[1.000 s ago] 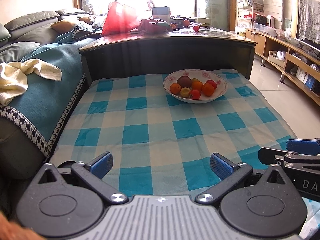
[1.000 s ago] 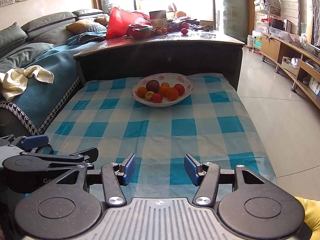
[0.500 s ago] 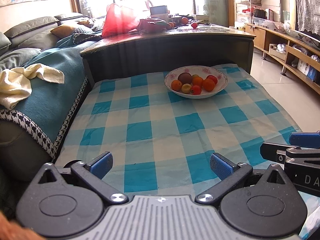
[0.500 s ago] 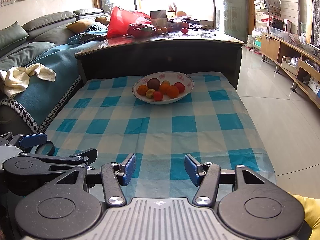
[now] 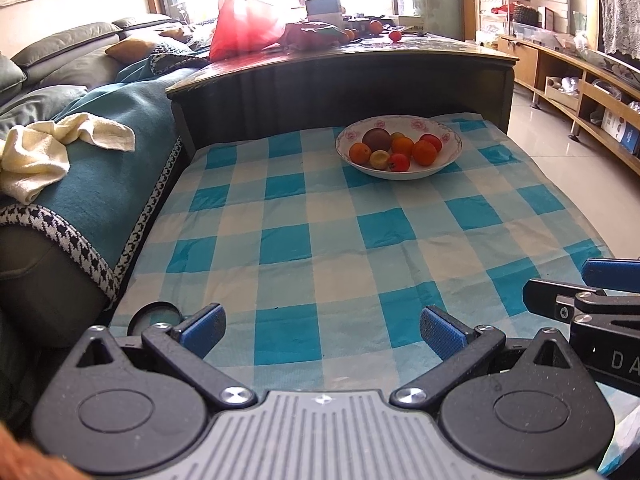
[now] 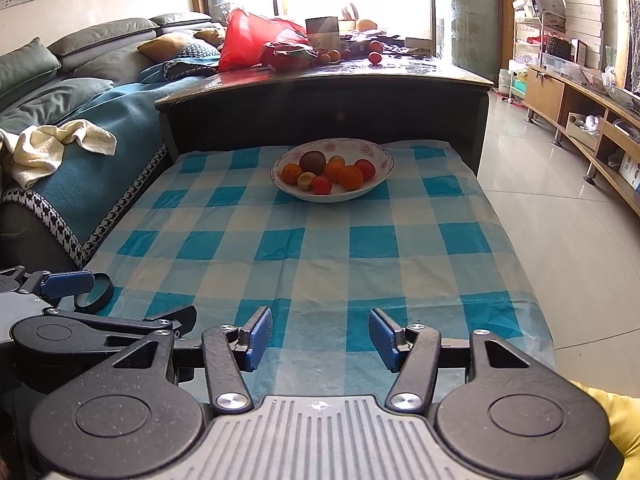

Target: Organize fruits

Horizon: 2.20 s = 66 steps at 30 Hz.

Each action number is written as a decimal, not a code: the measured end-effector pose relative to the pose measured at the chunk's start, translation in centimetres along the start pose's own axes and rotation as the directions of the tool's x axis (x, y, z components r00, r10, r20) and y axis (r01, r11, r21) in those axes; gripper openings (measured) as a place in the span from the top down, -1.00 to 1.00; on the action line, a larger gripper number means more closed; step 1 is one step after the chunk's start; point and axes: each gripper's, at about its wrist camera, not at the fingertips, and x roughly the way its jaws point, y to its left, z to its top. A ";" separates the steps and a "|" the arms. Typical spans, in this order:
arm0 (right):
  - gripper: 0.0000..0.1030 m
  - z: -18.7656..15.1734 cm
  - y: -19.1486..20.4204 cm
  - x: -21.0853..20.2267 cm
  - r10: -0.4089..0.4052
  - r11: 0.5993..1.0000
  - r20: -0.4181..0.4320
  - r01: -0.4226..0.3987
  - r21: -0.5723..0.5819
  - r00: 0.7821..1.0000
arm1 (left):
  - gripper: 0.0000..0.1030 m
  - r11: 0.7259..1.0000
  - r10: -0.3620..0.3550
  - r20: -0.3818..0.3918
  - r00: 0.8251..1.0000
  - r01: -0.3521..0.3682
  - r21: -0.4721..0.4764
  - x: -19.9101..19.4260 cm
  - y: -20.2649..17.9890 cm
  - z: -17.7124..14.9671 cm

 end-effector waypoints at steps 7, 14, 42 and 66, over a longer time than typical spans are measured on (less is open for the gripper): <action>0.03 -0.2 0.1 0.1 0.002 1.000 -0.007 -0.002 -0.007 1.000 | -1.00 1.000 0.008 -0.002 1.000 -0.008 0.002 0.0 0.0 -0.2; 0.03 -0.4 0.1 0.2 0.001 1.000 -0.015 -0.001 -0.007 1.000 | -1.00 1.000 0.011 -0.012 1.000 -0.011 0.004 0.2 0.0 -0.4; 0.03 -0.9 0.4 0.5 0.004 1.000 -0.034 -0.005 -0.011 0.999 | -1.00 1.000 0.022 -0.040 0.999 -0.021 0.006 0.3 0.1 -0.9; 0.03 -1.4 0.6 0.3 0.006 1.000 -0.048 -0.006 -0.013 0.999 | -1.00 0.999 0.039 -0.031 0.999 -0.038 0.019 -0.2 0.2 -1.2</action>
